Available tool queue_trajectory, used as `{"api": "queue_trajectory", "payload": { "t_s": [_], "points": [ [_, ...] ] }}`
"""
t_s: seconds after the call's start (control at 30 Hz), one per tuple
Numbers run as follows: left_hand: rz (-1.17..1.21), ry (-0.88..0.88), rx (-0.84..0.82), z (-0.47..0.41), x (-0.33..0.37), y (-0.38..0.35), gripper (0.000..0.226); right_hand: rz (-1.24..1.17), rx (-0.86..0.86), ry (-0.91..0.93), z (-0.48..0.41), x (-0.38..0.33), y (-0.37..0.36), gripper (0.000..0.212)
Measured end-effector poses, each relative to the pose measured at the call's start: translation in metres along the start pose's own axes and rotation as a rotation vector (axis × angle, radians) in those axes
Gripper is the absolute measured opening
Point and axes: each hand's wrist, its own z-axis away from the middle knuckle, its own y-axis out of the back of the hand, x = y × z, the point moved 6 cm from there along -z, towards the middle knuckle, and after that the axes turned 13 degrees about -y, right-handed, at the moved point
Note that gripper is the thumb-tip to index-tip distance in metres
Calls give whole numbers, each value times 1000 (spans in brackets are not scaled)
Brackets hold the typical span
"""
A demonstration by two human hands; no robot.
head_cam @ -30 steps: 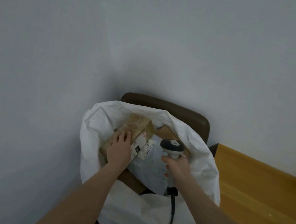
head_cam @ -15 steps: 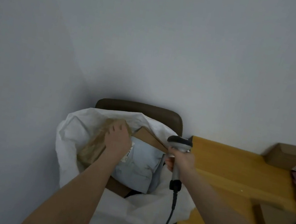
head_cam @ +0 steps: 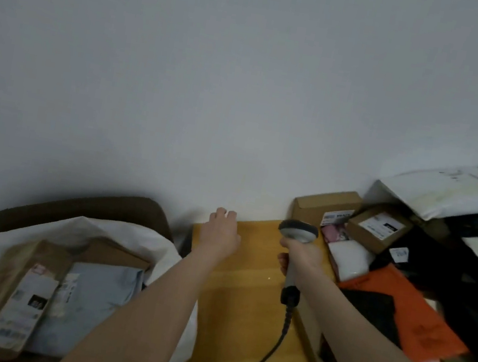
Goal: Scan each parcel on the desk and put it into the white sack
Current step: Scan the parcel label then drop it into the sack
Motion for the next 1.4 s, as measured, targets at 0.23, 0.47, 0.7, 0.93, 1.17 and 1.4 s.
{"api": "queue_trajectory", "payload": {
  "t_s": [0.23, 0.47, 0.7, 0.93, 1.17, 1.4],
  "points": [
    [4, -46, -87, -96, 94, -47, 56, -44, 146, -30, -85, -46, 108, 16],
    [-5, -44, -80, -201, 145, -89, 70, -190, 167, -23, -169, -76, 168, 15],
    [-92, 37, -133, -250, 141, -119, 73, -256, 56, -71, -214, -74, 166, 18],
    [-65, 26, -89, -231, 139, -113, 49, -287, 22, -73, -208, -76, 166, 16],
    [536, 168, 84, -169, 81, -43, 54, -212, 41, 5, -155, -69, 155, 17],
    [1015, 240, 95, -66, 18, 0, 52, -174, 65, 117, -68, -41, 127, 25]
  ]
}}
